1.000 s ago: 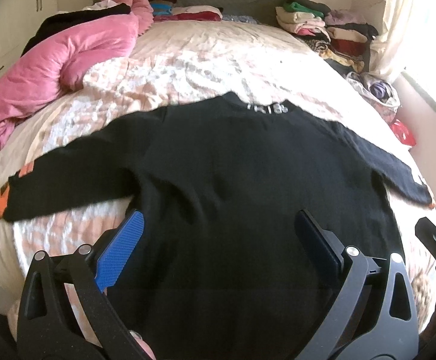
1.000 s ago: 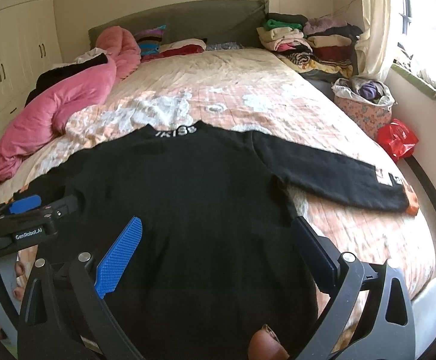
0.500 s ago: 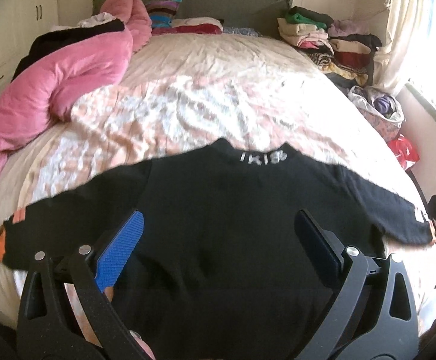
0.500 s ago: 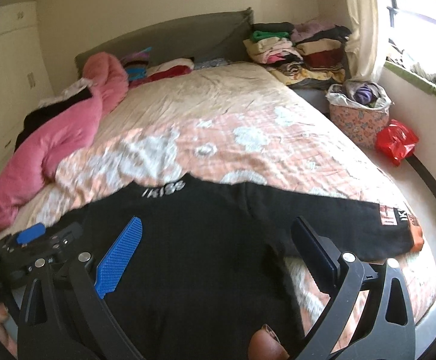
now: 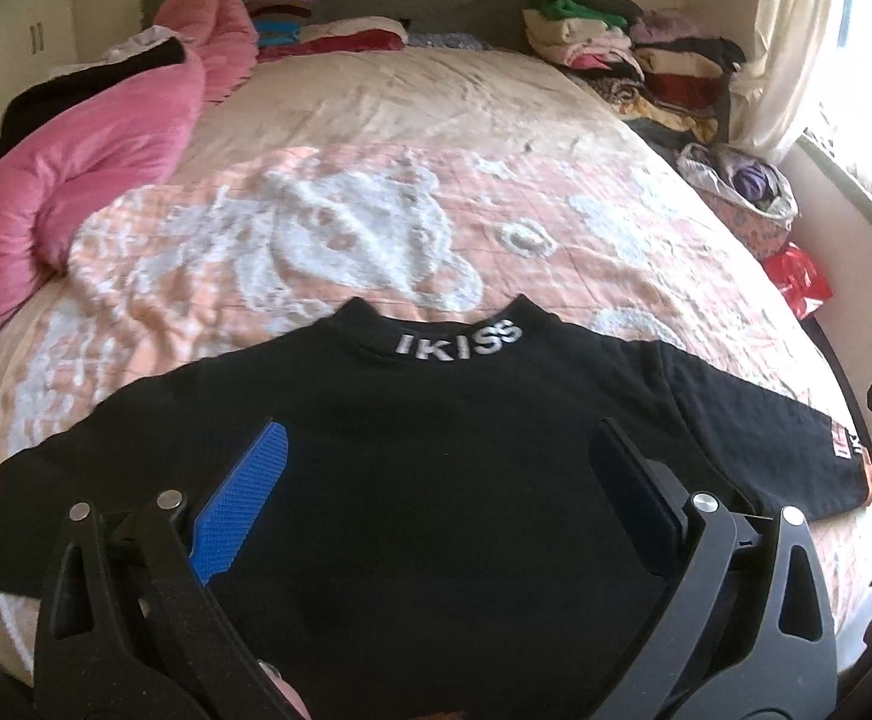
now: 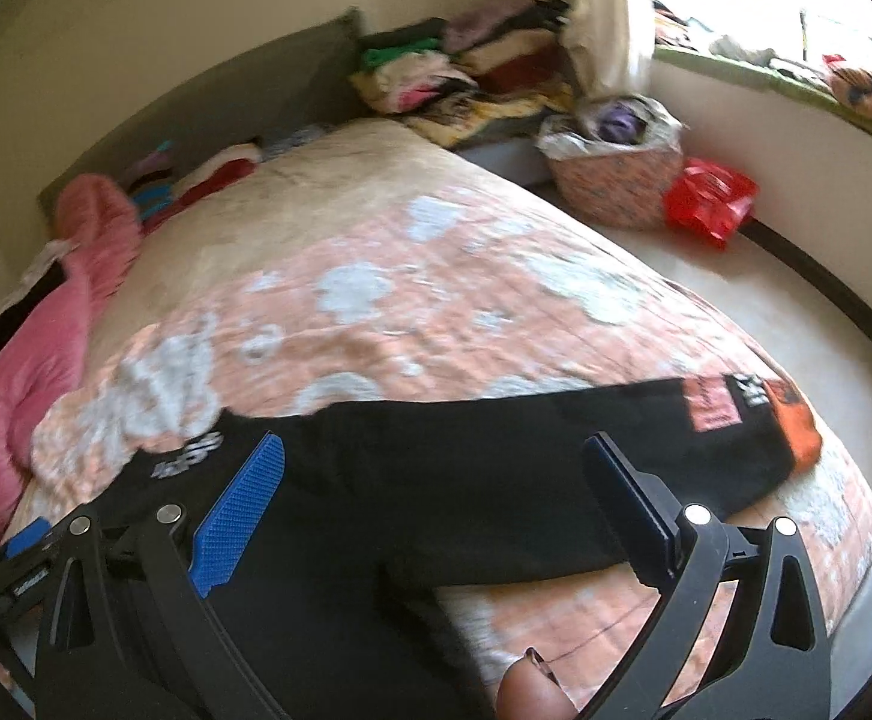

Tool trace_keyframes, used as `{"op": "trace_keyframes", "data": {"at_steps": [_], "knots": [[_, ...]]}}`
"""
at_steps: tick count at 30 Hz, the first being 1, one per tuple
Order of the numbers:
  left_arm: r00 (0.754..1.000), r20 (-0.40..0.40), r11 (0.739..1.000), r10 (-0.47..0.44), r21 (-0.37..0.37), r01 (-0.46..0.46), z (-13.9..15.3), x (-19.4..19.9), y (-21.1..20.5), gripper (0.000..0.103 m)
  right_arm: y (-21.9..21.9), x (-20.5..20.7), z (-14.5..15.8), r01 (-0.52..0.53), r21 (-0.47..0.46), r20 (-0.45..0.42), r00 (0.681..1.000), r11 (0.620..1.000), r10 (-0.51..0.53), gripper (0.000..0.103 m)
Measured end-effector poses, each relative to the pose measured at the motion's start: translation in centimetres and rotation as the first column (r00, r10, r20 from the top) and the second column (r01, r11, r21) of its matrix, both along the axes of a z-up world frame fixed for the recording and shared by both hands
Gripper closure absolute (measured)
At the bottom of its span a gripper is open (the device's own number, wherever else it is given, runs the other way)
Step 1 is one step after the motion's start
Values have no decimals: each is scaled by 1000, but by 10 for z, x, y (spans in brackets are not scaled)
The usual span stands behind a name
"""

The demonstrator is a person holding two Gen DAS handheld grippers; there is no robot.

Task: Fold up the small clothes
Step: 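Move the right gripper to the orange-cuffed sleeve end, then grasp the orange cuff with the right gripper and lift it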

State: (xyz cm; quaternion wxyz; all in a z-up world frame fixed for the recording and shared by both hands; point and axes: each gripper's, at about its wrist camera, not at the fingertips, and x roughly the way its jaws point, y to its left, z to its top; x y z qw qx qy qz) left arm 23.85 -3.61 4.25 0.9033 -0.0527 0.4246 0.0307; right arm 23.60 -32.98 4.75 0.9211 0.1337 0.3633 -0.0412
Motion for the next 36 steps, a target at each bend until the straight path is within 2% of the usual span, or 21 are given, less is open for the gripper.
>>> {"op": "trace_keyframes", "data": {"at_steps": [5, 9, 15, 23, 28, 31, 36], "knots": [[999, -28, 1000, -26, 8, 26, -14, 13, -18, 9, -37, 4, -21, 114, 5, -29, 993, 993, -114, 4], [997, -53, 999, -47, 25, 48, -27, 21, -30, 9, -67, 5, -39, 212, 21, -60, 976, 977, -210, 4], [995, -75, 997, -65, 25, 67, -40, 29, -42, 9, -94, 6, -56, 299, 5, -83, 951, 954, -298, 4], [992, -85, 995, -90, 35, 93, -54, 36, -62, 9, -130, 3, -85, 423, 18, -155, 897, 906, -415, 4], [992, -80, 994, -100, 46, 104, -60, 40, -73, 9, -160, -5, -102, 514, 57, -208, 845, 856, -493, 4], [992, -81, 993, -100, 50, 104, -64, 42, -78, 9, -176, -6, -115, 543, 101, -251, 825, 834, -507, 4], [991, -78, 991, -108, 65, 113, -66, 39, -82, 9, -190, -9, -124, 553, 182, -241, 827, 813, -508, 4]]}}
